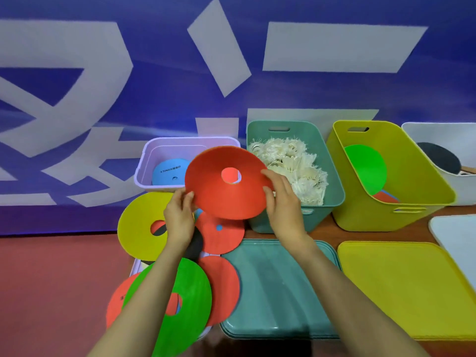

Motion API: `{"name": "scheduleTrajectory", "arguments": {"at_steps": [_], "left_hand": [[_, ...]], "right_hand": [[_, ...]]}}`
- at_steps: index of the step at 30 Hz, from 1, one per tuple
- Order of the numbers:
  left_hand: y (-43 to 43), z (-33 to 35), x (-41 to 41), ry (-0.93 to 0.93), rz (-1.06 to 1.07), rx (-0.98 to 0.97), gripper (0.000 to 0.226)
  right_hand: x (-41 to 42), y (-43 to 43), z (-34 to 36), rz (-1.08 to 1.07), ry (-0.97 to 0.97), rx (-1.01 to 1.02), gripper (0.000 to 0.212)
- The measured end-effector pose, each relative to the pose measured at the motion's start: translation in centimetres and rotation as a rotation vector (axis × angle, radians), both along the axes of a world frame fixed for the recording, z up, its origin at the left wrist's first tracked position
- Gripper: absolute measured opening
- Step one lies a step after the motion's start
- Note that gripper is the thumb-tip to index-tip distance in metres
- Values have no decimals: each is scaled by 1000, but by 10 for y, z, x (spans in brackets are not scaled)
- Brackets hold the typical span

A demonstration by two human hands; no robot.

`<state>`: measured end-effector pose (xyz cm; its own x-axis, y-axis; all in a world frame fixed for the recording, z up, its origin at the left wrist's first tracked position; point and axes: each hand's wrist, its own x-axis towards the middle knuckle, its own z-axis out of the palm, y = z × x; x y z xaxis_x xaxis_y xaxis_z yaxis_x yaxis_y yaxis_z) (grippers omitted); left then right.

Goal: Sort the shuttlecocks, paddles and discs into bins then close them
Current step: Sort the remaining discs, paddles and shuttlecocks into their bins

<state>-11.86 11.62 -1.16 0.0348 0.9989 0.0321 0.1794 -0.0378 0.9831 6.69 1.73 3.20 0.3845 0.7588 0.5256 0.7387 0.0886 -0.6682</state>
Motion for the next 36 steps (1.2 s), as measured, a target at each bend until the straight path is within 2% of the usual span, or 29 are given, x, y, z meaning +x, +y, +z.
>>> {"name": "scheduleTrajectory", "arguments": {"at_steps": [6, 9, 13, 20, 24, 28, 36], "left_hand": [[-1, 46, 35, -69, -55, -8, 11], [-7, 63, 65, -53, -63, 16, 10], [-17, 75, 105, -17, -59, 48, 21], [-46, 91, 216, 12, -122, 79, 14], [-52, 98, 278, 234, -235, 10, 22], [-64, 106, 341, 465, -297, 50, 36], [-71, 75, 444, 1099, -542, 121, 33]], "right_hand": [[48, -8, 29, -125, 96, 40, 44], [84, -16, 36, -233, 46, 62, 33], [129, -27, 39, -306, -18, 88, 15], [244, -55, 30, -362, 88, 31, 11], [317, -61, 37, -406, 129, -4, 14], [379, -58, 51, -408, 112, -53, 22], [450, -29, 48, -328, -142, -261, 29]]}}
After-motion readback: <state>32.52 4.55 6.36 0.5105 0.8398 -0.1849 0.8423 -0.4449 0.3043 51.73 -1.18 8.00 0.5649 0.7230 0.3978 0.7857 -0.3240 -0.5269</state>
